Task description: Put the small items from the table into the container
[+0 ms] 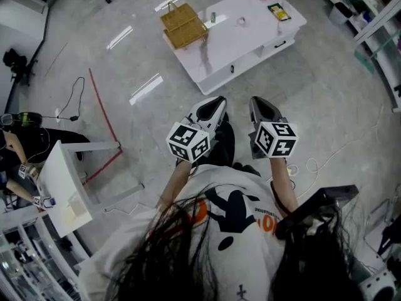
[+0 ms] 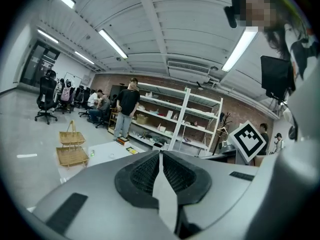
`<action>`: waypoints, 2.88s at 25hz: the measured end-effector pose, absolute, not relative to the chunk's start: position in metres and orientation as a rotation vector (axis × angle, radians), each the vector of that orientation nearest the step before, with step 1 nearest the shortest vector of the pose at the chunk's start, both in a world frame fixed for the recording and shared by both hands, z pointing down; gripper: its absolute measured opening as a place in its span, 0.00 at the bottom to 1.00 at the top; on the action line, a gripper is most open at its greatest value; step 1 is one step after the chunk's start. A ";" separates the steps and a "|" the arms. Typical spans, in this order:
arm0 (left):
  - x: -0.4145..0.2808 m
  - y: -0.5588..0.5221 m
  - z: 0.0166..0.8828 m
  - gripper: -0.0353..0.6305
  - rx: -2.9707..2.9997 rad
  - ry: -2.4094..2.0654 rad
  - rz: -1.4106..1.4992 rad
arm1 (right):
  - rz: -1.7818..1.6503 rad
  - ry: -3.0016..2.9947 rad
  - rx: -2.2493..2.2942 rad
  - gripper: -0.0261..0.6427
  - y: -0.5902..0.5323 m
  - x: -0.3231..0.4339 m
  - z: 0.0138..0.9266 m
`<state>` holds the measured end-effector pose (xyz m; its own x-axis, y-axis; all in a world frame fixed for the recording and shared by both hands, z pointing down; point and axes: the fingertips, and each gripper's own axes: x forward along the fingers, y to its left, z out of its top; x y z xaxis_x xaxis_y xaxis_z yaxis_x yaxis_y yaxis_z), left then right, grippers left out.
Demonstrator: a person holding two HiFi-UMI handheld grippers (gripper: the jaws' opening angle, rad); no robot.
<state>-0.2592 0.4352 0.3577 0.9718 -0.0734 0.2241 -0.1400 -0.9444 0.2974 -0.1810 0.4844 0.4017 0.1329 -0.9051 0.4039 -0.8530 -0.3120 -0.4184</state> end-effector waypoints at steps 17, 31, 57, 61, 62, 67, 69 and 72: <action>-0.138 0.244 0.365 0.08 2.802 -0.027 0.332 | -1.006 1.710 -2.356 0.07 0.299 -0.066 0.420; -0.088 0.190 0.389 0.08 2.731 -0.062 0.356 | -1.095 1.702 -2.406 0.07 0.252 0.006 0.443; 0.057 0.046 0.501 0.08 2.570 -0.501 0.551 | -1.617 1.899 -2.181 0.08 0.085 0.224 0.636; 0.066 0.039 0.525 0.08 2.530 -0.515 0.578 | -1.709 1.898 -2.147 0.14 0.069 0.236 0.671; 0.068 0.038 0.532 0.08 2.521 -0.514 0.584 | -1.739 1.906 -2.125 0.18 0.066 0.236 0.682; 0.076 0.031 0.568 0.08 2.495 -0.501 0.635 | -1.879 1.893 -2.078 0.24 0.051 0.239 0.738; 0.077 0.029 0.580 0.08 2.490 -0.495 0.651 | -1.933 1.853 -2.064 0.28 0.047 0.240 0.759; 0.077 0.024 0.595 0.08 2.480 -0.496 0.661 | -2.012 1.745 -2.046 0.32 0.041 0.242 0.788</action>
